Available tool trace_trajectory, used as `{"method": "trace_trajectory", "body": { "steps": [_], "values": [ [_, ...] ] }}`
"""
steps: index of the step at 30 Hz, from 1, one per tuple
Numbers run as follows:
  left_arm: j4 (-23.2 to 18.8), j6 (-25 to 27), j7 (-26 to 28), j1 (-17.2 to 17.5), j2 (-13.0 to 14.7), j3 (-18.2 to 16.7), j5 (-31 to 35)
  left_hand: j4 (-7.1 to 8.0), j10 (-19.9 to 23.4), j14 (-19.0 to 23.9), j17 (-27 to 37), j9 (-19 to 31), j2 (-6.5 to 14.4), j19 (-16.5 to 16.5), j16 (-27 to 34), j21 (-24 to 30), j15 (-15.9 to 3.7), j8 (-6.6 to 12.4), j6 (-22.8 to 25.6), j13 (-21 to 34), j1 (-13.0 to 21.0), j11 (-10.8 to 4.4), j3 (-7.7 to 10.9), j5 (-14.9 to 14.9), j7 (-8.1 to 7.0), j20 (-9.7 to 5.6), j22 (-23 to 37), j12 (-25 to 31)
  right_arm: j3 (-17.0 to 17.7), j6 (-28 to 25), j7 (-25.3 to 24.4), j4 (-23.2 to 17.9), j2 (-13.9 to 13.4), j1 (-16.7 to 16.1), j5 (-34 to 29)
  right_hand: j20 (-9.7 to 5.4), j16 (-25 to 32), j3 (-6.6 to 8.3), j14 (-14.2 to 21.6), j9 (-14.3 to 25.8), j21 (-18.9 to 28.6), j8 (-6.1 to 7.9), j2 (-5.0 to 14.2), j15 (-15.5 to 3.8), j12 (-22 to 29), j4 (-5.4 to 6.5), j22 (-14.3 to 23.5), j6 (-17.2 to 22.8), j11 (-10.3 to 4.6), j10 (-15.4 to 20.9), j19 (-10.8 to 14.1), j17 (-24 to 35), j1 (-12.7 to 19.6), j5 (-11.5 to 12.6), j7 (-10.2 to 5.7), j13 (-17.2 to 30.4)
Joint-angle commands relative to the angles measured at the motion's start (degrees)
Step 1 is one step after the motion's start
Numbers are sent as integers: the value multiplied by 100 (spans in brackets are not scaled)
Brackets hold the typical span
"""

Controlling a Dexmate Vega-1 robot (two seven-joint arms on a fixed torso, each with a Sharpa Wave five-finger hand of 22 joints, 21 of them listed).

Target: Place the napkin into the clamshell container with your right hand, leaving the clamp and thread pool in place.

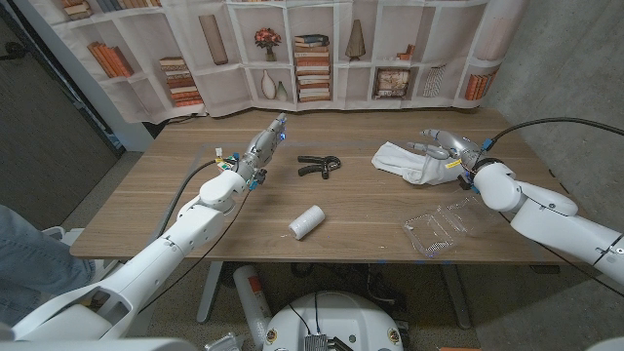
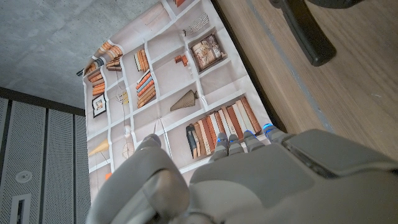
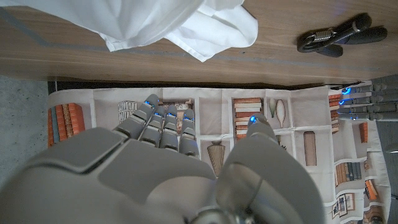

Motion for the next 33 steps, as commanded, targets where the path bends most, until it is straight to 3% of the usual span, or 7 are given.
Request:
{"method": "trace_trajectory", "body": {
  "steps": [1,10,15,20,22,27,33],
  "values": [
    [-19,57,-14,-17,25,6,-20,-5,17,-159,16,29,35,-619,5,-20,-16,-15,16,11,32,-26,-33,15,12,56,20,-6,-126,-247,208,-82,-131,144,-115,47,14,18,60,10,-26,-30,-20,1,-26,-35,22,-60,13,-27,59,12,43,-21,-16,28],
    [-96,105,25,19,60,1,-12,-6,15,-157,15,30,49,-619,5,-31,-24,-17,17,11,41,-26,-37,15,8,106,21,-8,-272,-436,313,-125,-185,231,-287,206,-44,28,-70,14,-119,-107,-101,148,-106,-171,12,-420,33,-239,77,3,230,10,-60,34],
    [-168,119,62,59,84,-14,-9,-7,15,-160,15,30,56,-617,4,-36,-8,-21,11,11,45,-32,-39,14,5,111,22,-9,-308,-598,419,-219,-255,259,-348,413,-70,23,-204,18,-202,-112,-192,293,-135,-273,8,-654,10,-380,74,4,386,59,-110,40],
    [-208,125,94,87,93,-24,-8,-7,9,-161,15,30,65,-612,3,-41,-9,-30,-12,11,51,-30,-42,13,-2,120,23,-12,-390,-800,682,-318,-358,360,-409,908,-88,-21,-447,21,-314,-94,-301,376,-158,-310,11,-838,13,-560,16,13,462,155,-220,48],
    [-216,126,103,100,93,-29,-15,-8,10,-160,15,30,67,-611,3,-42,-10,-29,-9,12,52,-30,-43,13,-7,123,23,-11,-427,-843,814,-338,-398,414,-413,1014,-85,-29,-502,22,-338,-95,-317,390,-173,-311,13,-906,31,-646,11,15,480,186,-276,50],
    [-205,114,112,117,86,-34,-24,-9,14,-159,15,30,72,-612,4,-47,-11,-30,-12,12,56,-35,-45,12,-8,136,23,-10,-521,-950,991,-359,-405,525,-456,1208,-87,-45,-620,24,-372,-101,-340,465,-194,-307,15,-1037,30,-804,16,18,504,238,-360,51],
    [-137,80,78,96,58,-23,-31,-10,11,-163,15,31,81,-609,2,-52,-13,-33,-19,12,62,-38,-47,11,-9,152,24,-12,-685,-1131,1233,-345,-362,702,-527,1278,-91,-90,-792,25,-406,-131,-398,567,-225,-292,18,-1307,86,-1066,40,22,505,304,-359,52]
  ]
}}
